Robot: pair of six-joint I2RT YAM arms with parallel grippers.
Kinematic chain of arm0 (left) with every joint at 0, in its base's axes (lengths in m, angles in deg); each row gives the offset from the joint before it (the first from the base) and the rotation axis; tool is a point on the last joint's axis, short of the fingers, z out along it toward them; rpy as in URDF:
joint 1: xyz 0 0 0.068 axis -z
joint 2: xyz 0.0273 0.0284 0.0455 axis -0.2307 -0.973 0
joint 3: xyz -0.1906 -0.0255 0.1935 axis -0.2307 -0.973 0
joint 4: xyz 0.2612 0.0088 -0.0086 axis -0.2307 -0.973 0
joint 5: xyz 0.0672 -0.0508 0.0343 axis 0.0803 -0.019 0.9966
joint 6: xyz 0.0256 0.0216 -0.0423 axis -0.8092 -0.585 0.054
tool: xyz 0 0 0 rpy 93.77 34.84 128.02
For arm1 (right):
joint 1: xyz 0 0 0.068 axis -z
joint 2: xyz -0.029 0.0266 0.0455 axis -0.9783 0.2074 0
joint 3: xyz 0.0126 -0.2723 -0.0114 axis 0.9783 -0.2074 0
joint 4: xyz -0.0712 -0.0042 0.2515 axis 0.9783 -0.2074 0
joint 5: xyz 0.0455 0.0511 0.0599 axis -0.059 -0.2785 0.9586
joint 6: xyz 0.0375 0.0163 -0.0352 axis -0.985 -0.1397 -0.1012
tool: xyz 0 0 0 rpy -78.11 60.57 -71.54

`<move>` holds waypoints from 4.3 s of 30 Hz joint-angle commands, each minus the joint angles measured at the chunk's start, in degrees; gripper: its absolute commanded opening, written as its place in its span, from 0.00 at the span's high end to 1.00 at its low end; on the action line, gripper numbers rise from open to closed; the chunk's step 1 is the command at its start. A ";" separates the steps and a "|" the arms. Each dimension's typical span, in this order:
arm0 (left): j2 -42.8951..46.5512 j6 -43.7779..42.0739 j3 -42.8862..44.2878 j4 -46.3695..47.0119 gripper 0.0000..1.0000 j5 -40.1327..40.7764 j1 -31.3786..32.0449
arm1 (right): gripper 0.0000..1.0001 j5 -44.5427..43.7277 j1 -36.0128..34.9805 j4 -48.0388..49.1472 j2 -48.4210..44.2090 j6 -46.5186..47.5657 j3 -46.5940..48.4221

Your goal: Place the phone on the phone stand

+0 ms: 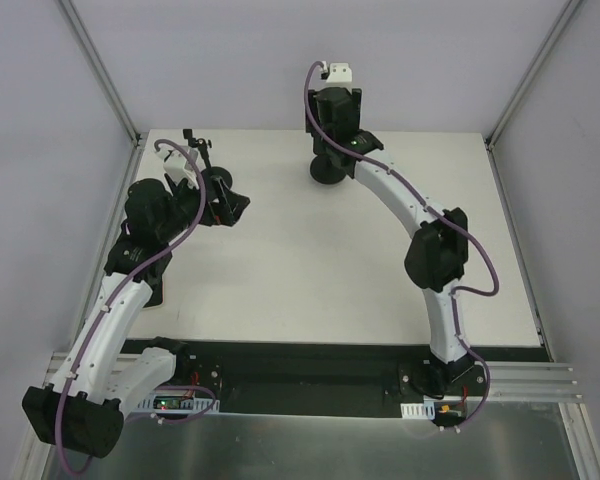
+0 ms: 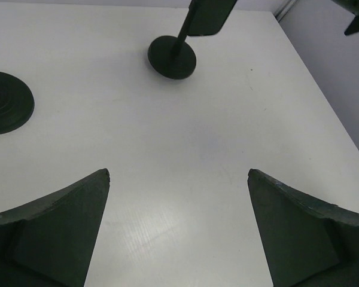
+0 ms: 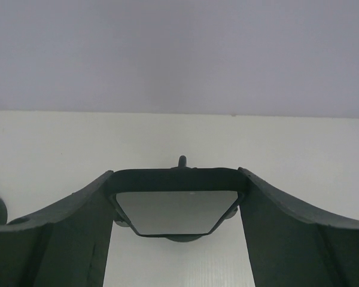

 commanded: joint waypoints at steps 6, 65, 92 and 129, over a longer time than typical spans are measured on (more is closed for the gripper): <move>-4.23 2.82 1.43 2.33 0.04 -6.77 -3.24 | 0.99 7.22 4.77 4.30 10.92 -0.60 20.75; -1.34 -1.91 -0.41 2.43 0.04 1.57 -11.24 | 0.04 9.77 2.40 -3.51 -12.52 9.34 2.31; -41.81 34.98 10.98 30.98 0.15 -9.84 -27.76 | 0.04 22.23 2.21 22.06 -38.56 1.62 -59.51; -71.04 49.93 32.46 53.66 0.52 -25.66 -28.38 | 0.04 27.87 8.02 24.61 -37.33 -4.29 -61.19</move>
